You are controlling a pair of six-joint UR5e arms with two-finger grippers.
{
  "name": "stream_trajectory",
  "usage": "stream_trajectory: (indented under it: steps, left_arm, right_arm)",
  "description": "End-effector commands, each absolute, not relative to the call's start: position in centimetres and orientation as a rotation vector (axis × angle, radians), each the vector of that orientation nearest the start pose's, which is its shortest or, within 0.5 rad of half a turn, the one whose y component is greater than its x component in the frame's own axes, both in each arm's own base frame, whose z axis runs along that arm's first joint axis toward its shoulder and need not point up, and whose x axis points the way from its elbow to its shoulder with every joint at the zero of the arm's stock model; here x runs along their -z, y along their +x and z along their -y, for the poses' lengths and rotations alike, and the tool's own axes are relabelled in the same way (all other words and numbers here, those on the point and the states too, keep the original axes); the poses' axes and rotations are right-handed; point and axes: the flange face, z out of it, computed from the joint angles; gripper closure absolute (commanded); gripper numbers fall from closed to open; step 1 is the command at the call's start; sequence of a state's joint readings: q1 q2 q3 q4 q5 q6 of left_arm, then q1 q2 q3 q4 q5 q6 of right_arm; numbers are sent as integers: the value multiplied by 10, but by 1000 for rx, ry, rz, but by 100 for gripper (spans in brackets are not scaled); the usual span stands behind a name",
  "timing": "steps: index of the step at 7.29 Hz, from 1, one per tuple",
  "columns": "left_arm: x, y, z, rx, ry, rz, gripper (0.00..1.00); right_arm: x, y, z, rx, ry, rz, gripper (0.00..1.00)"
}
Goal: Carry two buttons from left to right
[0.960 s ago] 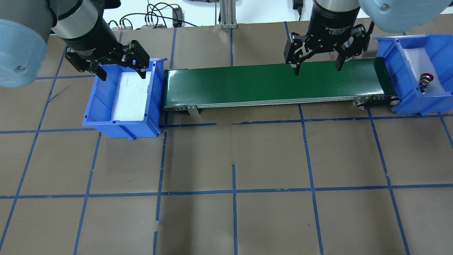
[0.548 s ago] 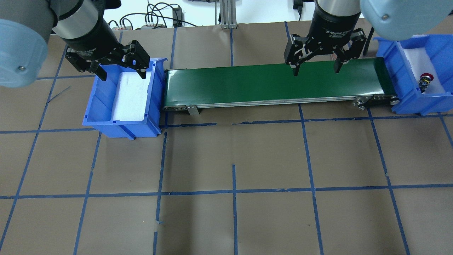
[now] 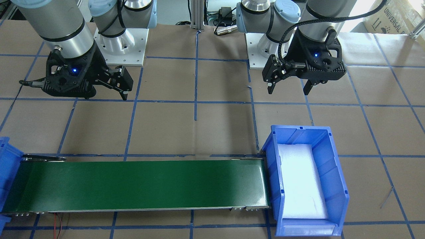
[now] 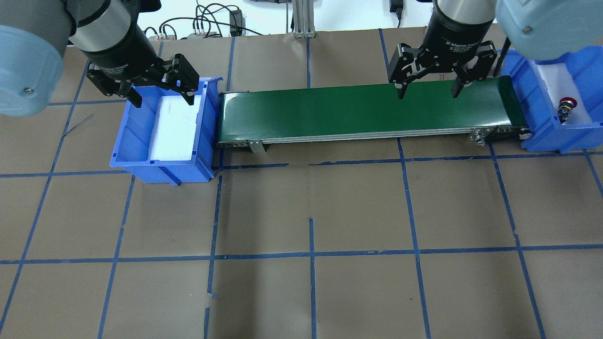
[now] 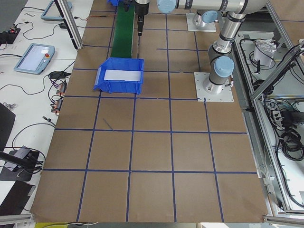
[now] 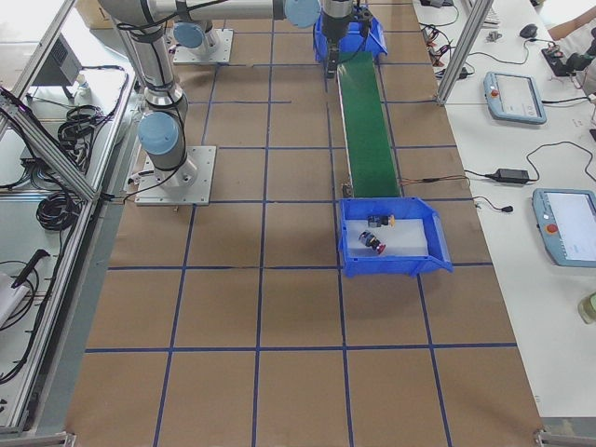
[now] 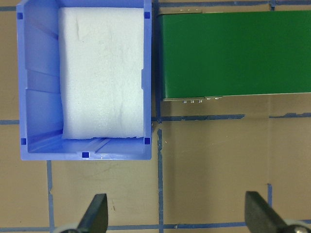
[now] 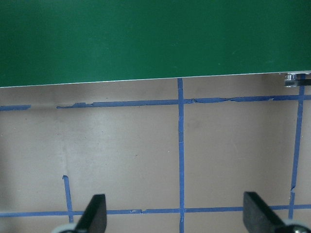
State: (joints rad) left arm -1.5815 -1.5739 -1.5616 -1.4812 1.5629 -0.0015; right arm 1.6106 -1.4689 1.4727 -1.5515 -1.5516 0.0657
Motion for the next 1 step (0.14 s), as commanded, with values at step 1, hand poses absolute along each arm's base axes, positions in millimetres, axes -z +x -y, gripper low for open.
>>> stream_trajectory:
  steps: [1]
  left_arm:
    - [-500, -139, 501, 150, 15, -3146, 0]
  right_arm:
    - [-480, 156, 527, -52, 41, -3121, 0]
